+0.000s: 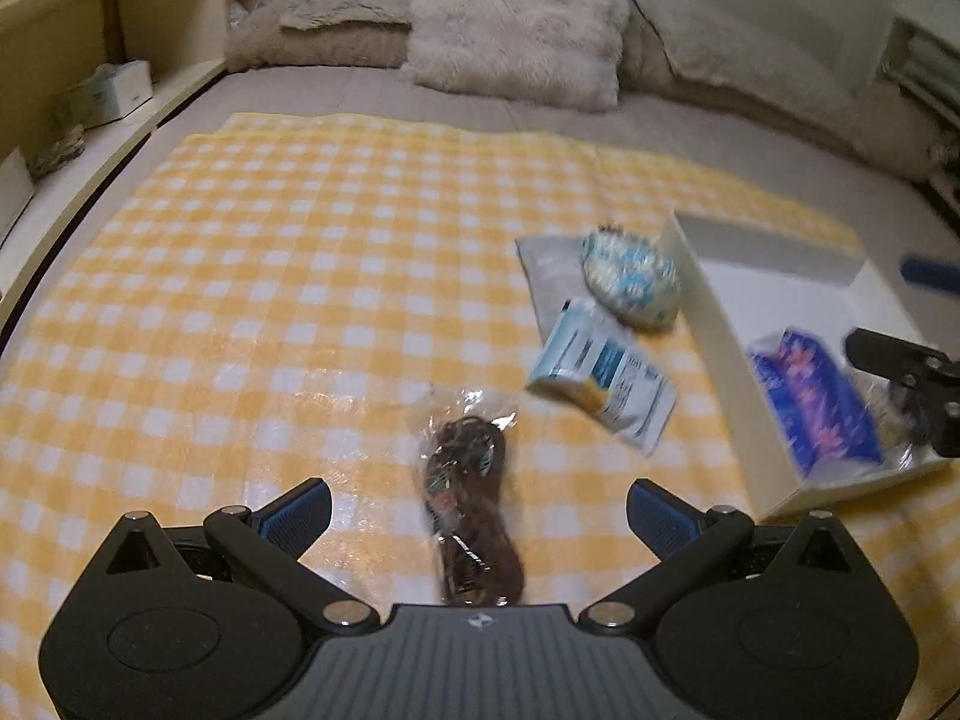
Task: Organize soft objects
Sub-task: 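Grasp the bagged cable with the left tool while the right tool grasps the white-blue sachet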
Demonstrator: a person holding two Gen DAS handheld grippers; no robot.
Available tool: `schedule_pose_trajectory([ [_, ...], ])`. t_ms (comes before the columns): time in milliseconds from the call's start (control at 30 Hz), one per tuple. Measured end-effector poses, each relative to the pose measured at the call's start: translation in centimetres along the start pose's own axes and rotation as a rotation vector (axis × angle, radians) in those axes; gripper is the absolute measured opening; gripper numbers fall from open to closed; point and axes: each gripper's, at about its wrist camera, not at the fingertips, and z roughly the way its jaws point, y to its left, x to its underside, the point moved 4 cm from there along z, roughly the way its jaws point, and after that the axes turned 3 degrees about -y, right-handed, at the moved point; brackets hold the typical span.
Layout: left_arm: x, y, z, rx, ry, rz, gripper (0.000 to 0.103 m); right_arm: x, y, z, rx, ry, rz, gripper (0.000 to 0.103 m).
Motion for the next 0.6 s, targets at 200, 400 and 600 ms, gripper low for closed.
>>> schedule_pose_trajectory([
  [200, 0.5, -0.5, 2.1, 0.003, 0.064, 0.105, 0.098, 0.0, 3.5, 4.1, -0.08, 0.094, -0.165, 0.103],
  [400, 0.7, -0.3, 4.1, 0.042, 0.13, 0.11, 0.076, 0.2, 5.1, 7.4, -0.151, 0.156, -0.204, 0.097],
  [600, 0.7, -0.2, 5.8, 0.04, 0.165, 0.123, 0.062, 0.3, 7.3, 10.4, -0.238, 0.213, -0.253, 0.086],
])
